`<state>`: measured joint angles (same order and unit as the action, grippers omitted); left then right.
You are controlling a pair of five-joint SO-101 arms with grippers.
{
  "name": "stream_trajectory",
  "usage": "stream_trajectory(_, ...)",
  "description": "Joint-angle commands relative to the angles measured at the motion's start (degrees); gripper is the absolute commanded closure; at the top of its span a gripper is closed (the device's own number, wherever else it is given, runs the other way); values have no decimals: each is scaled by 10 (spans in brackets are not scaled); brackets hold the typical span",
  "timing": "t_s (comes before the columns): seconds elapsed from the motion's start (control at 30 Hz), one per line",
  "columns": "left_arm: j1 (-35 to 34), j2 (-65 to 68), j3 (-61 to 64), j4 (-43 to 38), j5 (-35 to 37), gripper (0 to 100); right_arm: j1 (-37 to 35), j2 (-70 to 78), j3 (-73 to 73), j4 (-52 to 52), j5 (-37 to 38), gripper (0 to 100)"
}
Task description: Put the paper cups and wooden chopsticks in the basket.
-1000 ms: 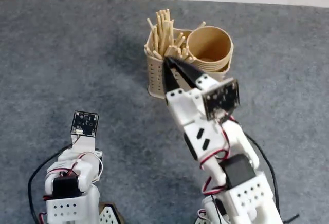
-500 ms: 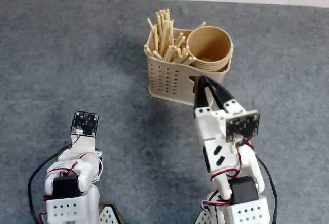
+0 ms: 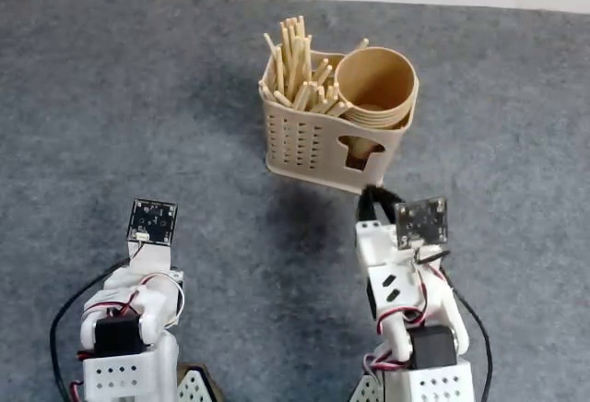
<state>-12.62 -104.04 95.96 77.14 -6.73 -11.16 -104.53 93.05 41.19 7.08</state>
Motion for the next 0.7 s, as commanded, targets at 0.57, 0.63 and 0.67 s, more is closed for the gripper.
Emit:
stream_trajectory(0.57,-3,0,12,3,4,880,153,-7,112,272,-3,992)
stream_trajectory(0.63,-3,0,12,3,4,880,175,-7,112,305,-3,992)
stream_trajectory(0.67,-3,0,12,3,4,880,179,-7,112,303,-4,992)
